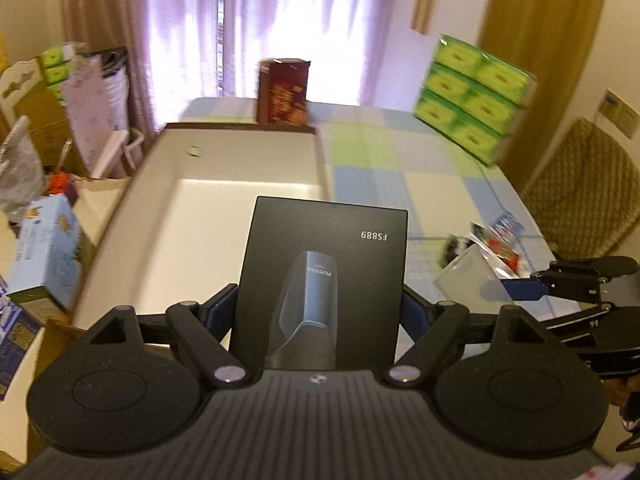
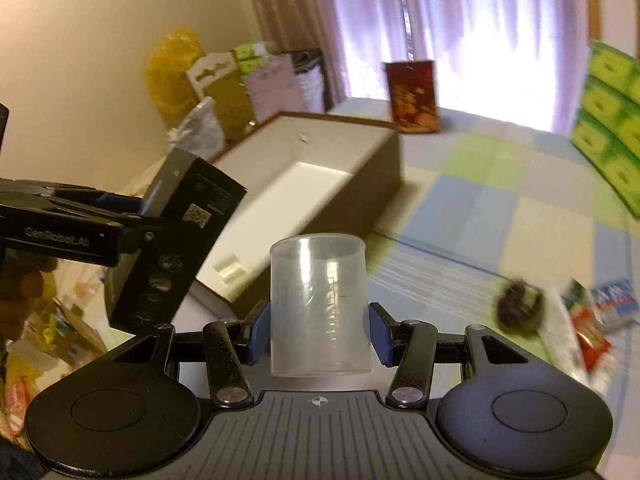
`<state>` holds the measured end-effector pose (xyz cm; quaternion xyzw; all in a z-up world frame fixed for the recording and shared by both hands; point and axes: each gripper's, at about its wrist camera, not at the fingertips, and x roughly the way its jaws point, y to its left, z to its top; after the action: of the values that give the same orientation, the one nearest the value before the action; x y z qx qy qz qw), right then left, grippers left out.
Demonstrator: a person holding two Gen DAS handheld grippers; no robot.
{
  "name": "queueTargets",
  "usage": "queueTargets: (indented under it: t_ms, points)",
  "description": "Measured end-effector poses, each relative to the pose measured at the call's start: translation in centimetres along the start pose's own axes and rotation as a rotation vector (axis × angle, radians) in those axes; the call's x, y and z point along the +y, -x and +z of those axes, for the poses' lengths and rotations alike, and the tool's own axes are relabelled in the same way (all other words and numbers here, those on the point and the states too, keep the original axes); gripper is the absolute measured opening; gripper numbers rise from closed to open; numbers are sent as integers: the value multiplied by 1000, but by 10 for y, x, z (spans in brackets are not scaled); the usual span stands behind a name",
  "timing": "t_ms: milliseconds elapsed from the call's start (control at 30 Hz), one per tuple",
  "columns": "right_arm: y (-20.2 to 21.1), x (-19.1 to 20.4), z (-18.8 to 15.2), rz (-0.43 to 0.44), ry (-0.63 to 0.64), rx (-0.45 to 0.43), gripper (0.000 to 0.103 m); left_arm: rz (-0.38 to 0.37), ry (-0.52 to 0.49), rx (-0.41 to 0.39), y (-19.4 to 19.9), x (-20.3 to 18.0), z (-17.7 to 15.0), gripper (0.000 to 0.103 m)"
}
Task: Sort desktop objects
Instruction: 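Carry the black box and clear cup over the cardboard box with both tools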
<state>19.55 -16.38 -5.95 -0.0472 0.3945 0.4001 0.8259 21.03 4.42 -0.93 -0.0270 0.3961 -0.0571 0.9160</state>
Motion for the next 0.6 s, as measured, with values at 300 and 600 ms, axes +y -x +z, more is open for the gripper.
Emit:
queueTargets:
  t_ms: [300,600]
  points:
    - [-61,50,47,20,58,-31,49,114,37,-24,-12,72,26,79]
    - [-129,64,74,-54,66,18,49,146,34,28,-71,109,52,79]
